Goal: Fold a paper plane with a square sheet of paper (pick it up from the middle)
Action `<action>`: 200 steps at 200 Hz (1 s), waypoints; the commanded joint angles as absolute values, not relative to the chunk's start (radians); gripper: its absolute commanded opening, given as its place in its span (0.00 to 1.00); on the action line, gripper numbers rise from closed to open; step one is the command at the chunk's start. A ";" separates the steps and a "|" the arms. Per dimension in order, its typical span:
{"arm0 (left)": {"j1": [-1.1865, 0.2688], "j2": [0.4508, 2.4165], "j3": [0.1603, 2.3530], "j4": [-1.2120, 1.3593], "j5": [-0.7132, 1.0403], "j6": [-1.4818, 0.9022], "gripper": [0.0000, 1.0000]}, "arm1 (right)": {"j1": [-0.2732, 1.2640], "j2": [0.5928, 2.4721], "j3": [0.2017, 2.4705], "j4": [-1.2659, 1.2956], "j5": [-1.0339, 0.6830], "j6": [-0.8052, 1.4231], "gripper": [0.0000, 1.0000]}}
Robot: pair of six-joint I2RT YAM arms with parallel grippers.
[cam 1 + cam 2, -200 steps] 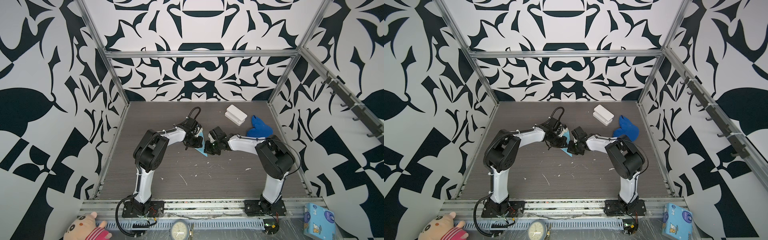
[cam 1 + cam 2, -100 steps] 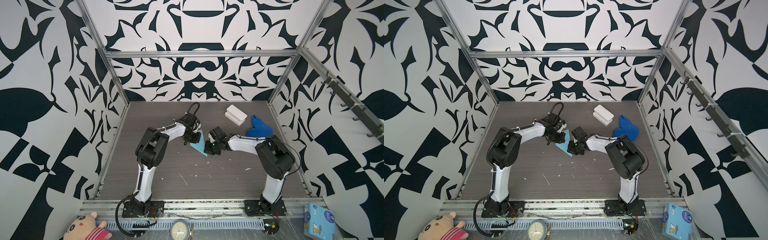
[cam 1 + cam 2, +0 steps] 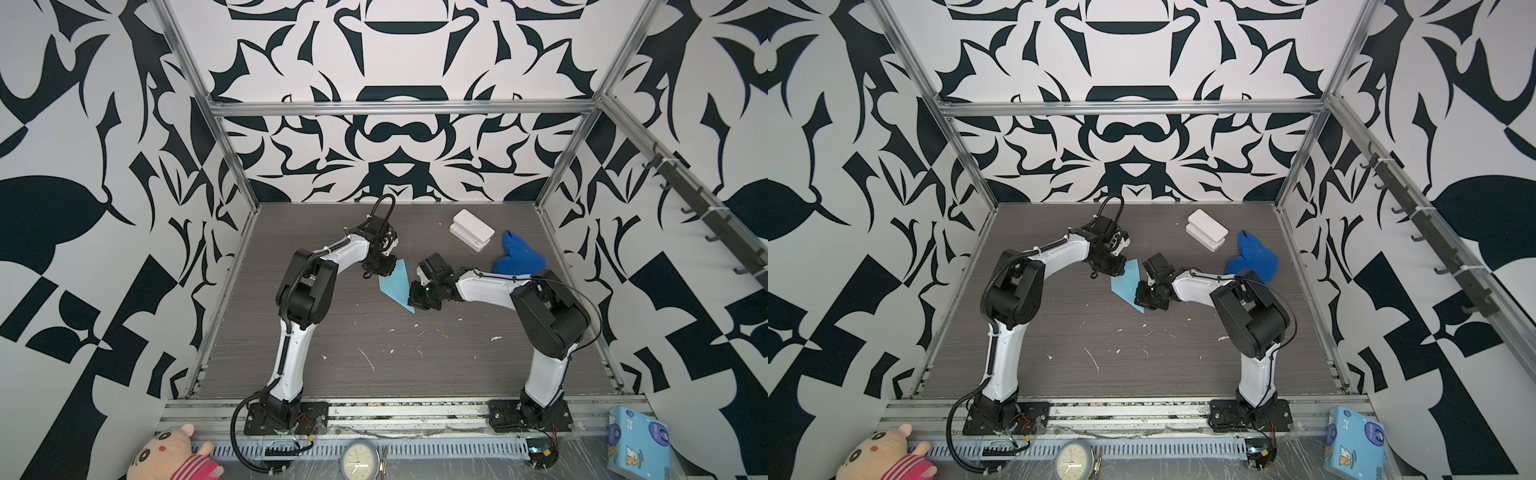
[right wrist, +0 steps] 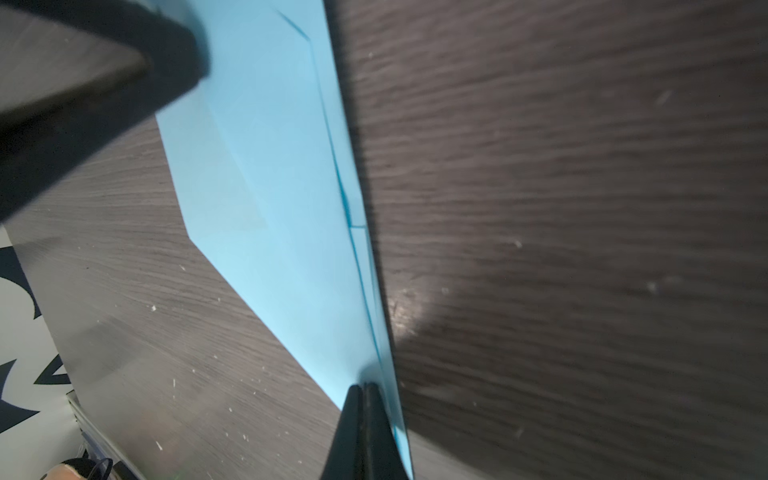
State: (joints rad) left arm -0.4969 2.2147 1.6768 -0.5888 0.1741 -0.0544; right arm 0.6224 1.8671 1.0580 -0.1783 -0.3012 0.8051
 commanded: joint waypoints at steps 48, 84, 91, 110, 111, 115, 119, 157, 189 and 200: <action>-0.459 2.312 1.736 -0.701 0.066 0.028 0.12 | 0.623 1.913 1.016 -0.288 -0.255 0.789 0.00; -0.409 2.336 1.770 -0.722 0.067 0.047 0.12 | 0.623 1.913 1.016 -0.287 -0.254 0.789 0.00; -0.398 2.342 1.784 -0.730 0.087 0.043 0.12 | 0.623 1.913 1.016 -0.286 -0.253 0.789 0.00; -0.381 2.356 1.814 -0.728 0.101 0.018 0.13 | 0.623 1.913 1.016 -0.288 -0.255 0.789 0.00; -0.381 2.358 1.818 -0.731 0.102 0.017 0.13 | 0.623 1.913 1.016 -0.288 -0.255 0.789 0.00; -0.382 2.363 1.830 -0.747 0.107 0.017 0.13 | 0.624 1.913 1.017 -0.288 -0.255 0.789 0.00; -0.382 2.370 1.844 -0.761 0.108 0.020 0.13 | 0.623 1.913 1.017 -0.289 -0.255 0.789 0.00; -0.364 2.375 1.861 -0.763 0.066 0.004 0.13 | 0.624 1.913 1.019 -0.290 -0.255 0.789 0.00; -0.352 2.318 1.862 -0.722 0.069 -0.080 0.17 | 0.623 1.915 1.024 -0.287 -0.258 0.790 0.00; -0.348 2.278 1.852 -0.709 0.083 -0.131 0.22 | 0.623 1.913 1.028 -0.280 -0.267 0.786 0.00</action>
State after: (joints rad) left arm -0.3592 2.3157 1.8675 -0.6708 0.0967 -0.0307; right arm 0.6224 1.8671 1.0576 -0.1772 -0.3023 0.8047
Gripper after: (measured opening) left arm 0.184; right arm 0.045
